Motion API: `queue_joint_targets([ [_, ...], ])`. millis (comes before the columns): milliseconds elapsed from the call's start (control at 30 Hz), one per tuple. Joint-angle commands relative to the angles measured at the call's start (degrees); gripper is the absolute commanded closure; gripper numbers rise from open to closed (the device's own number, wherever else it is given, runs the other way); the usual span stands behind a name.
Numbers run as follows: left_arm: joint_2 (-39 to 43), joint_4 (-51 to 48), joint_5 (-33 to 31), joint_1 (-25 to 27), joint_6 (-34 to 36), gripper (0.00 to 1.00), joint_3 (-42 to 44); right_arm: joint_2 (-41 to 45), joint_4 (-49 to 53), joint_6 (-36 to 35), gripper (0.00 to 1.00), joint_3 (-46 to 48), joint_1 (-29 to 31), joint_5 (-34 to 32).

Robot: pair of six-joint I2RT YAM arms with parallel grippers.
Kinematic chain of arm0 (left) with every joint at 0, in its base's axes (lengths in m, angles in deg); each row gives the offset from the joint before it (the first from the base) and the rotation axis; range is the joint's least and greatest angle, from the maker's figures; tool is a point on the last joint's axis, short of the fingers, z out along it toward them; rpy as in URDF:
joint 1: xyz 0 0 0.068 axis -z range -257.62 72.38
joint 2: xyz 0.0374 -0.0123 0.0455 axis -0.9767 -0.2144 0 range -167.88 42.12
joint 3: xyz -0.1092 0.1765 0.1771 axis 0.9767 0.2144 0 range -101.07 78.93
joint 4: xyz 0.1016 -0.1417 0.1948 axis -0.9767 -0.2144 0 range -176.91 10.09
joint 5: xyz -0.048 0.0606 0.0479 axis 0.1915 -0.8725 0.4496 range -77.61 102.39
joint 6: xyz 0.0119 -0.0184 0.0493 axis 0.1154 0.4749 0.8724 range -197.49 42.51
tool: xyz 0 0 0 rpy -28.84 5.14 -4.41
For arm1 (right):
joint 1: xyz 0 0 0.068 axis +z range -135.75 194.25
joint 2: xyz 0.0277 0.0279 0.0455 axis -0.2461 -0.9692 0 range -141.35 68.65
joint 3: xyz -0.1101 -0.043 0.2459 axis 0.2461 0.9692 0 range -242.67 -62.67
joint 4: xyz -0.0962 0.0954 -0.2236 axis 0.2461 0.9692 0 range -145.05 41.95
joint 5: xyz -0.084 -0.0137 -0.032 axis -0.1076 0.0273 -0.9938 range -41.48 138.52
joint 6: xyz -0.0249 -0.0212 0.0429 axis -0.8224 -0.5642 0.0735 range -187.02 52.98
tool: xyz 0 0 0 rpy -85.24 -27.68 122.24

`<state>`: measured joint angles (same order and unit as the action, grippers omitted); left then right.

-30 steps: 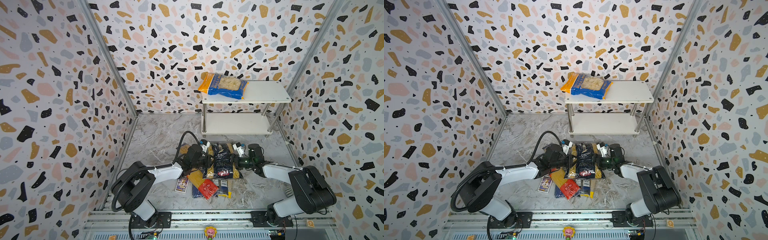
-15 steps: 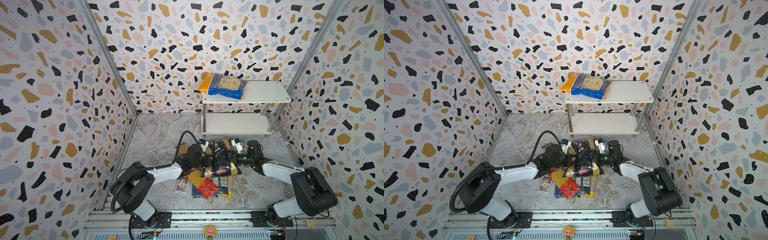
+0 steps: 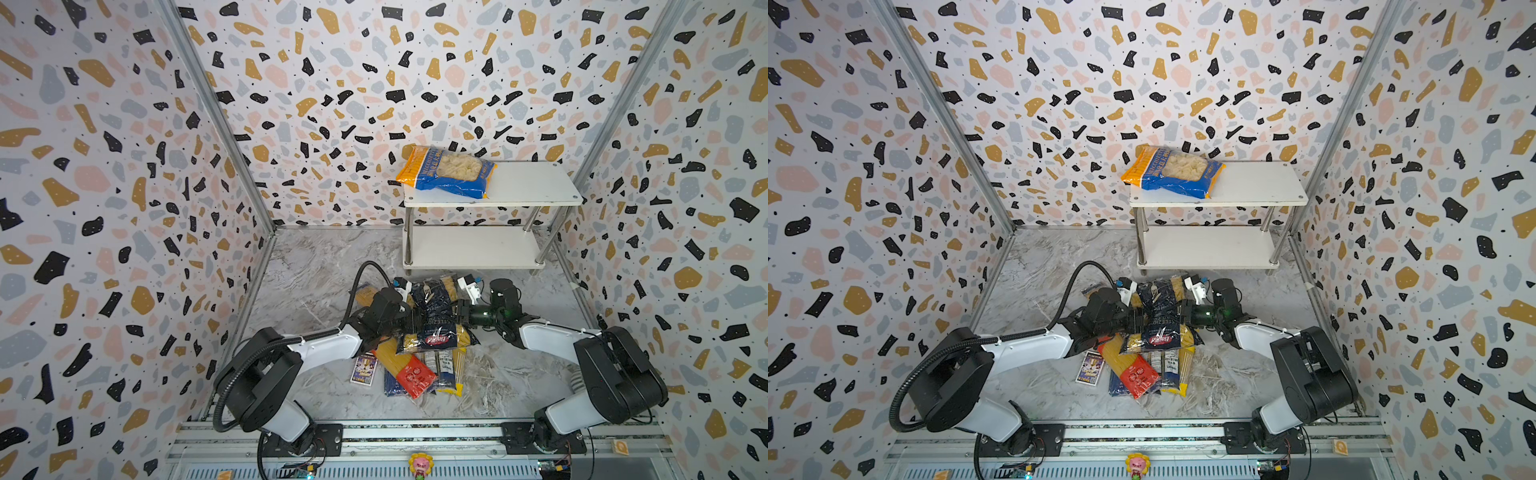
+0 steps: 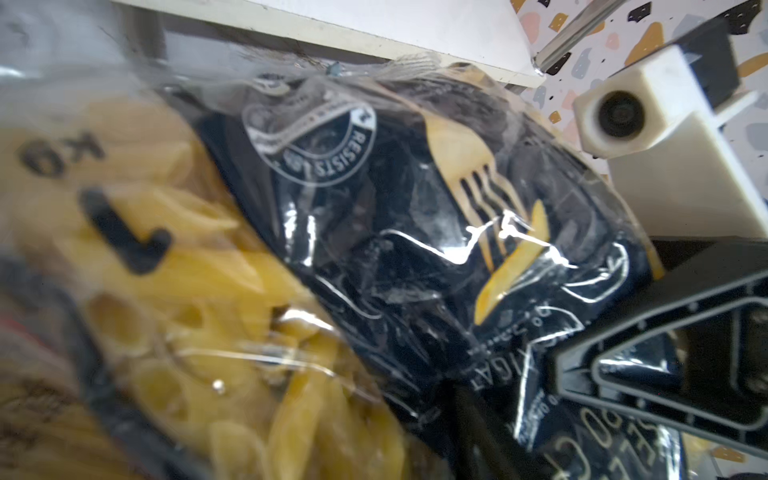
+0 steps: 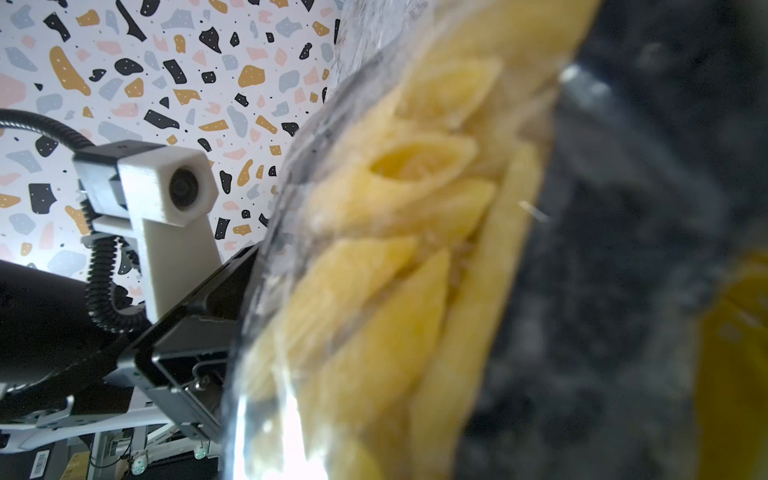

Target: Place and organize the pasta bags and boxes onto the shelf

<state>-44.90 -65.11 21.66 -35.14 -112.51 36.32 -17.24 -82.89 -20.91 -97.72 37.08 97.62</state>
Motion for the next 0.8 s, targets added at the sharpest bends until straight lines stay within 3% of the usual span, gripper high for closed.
queue_joint_targets([
  [0, 0.7, -3.4, 2.7, 2.2, 3.0, 0.28, -1.8, 3.4, -16.6, 1.0, 0.56, -6.2, 4.4, 12.1],
  [367, 10.3, -12.1, -4.0, -0.8, 3.1, 0.21, -0.7, 3.0, -24.2, 7.2, 0.7, -4.8, 4.2, 12.5],
  [567, 17.0, -17.2, -7.4, -2.9, 4.3, 0.01, -0.6, 3.1, -24.9, 8.2, 0.71, -4.3, 3.8, 12.2],
  [767, 19.3, -20.0, -8.3, -4.1, 5.1, 0.01, -1.0, 2.4, -23.8, 8.4, 0.75, -3.9, 3.3, 11.7],
])
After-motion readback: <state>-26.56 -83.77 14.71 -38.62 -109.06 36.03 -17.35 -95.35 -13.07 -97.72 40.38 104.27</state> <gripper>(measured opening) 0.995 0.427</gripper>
